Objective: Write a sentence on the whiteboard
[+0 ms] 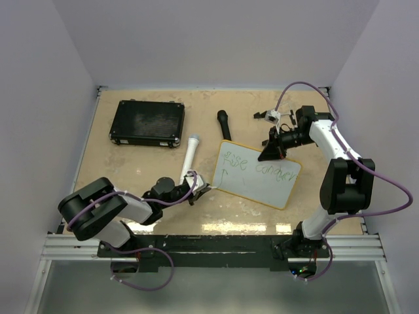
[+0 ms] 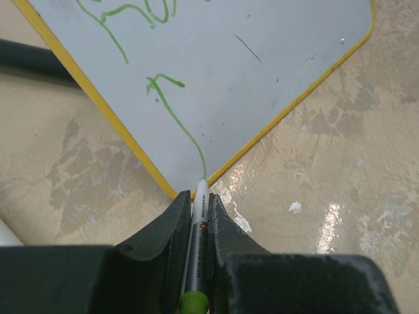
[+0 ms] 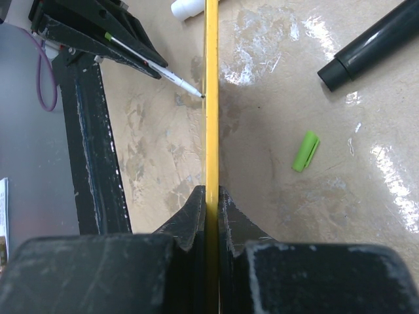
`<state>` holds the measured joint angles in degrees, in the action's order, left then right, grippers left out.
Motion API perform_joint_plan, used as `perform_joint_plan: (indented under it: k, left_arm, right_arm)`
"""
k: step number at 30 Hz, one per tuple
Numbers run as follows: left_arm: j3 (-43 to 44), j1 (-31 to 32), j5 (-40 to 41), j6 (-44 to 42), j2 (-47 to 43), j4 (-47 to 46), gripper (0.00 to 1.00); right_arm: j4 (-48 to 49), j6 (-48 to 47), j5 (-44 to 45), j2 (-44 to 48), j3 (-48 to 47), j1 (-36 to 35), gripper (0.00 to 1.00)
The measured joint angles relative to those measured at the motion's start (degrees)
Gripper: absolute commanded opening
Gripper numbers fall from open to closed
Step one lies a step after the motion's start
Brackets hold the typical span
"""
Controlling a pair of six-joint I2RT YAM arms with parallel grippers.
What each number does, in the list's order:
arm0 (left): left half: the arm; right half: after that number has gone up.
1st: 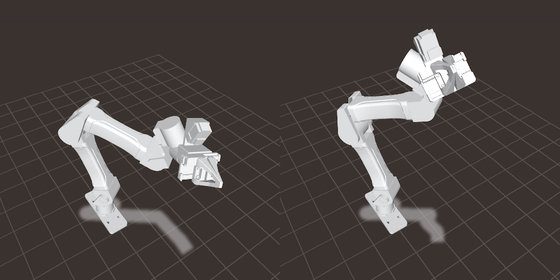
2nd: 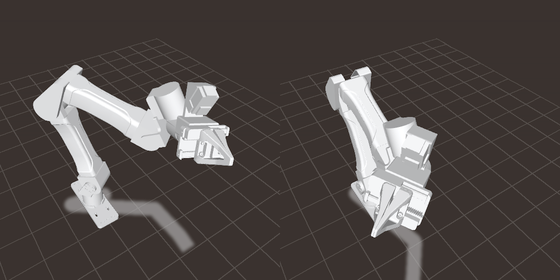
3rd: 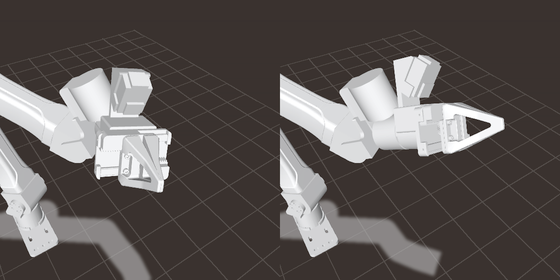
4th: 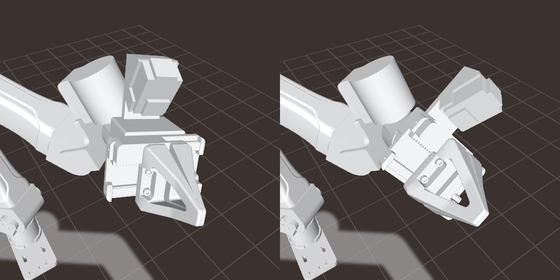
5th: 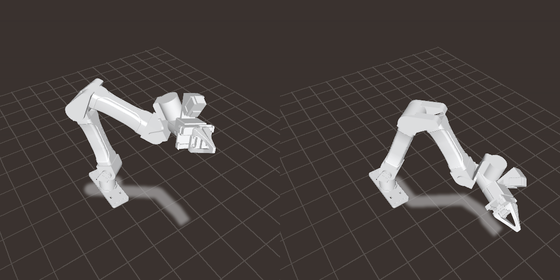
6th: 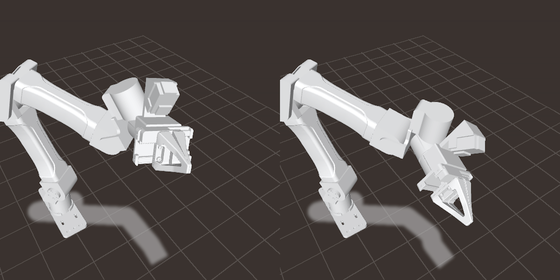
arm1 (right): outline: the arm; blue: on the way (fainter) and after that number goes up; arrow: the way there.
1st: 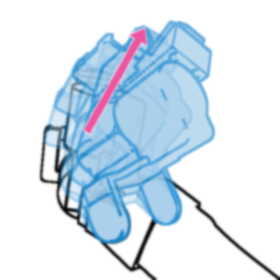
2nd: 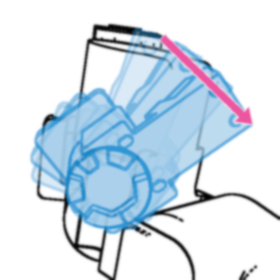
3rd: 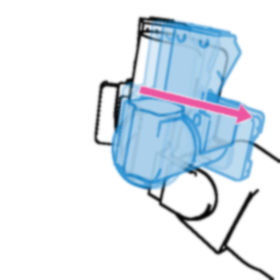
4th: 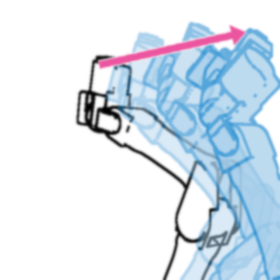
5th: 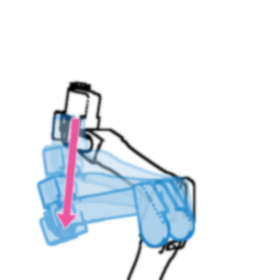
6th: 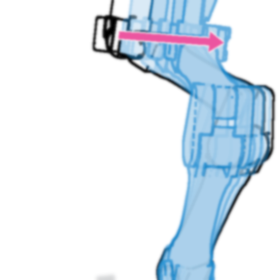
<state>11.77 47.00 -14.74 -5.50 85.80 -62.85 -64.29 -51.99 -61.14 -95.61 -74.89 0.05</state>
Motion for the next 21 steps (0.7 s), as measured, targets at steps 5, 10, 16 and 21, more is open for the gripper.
perform_joint_plan:
  k: [5, 10, 16, 21]
  left_arm:
    - [-0.8, 0.0, 1.6, 0.3, -3.3, 2.2, 0.00]
    - [-0.9, 0.0, 1.0, 0.5, -9.6, 2.9, 0.00]
    - [0.4, 0.0, -0.7, 0.5, -11.1, 3.7, 0.00]
    - [2.5, 0.0, -1.8, 0.5, -7.7, 3.6, 0.00]
  right_arm:
    - [0.0, -0.1, 0.0, 0.1, 0.0, 0.0, 0.00]
    - [-0.1, -0.1, 0.0, 0.2, 0.0, 0.0, 0.00]
    - [0.0, -0.2, 0.1, 0.4, 0.0, 0.0, 0.00]
    - [0.0, -0.2, 0.1, 0.4, 0.0, 0.0, 0.00]
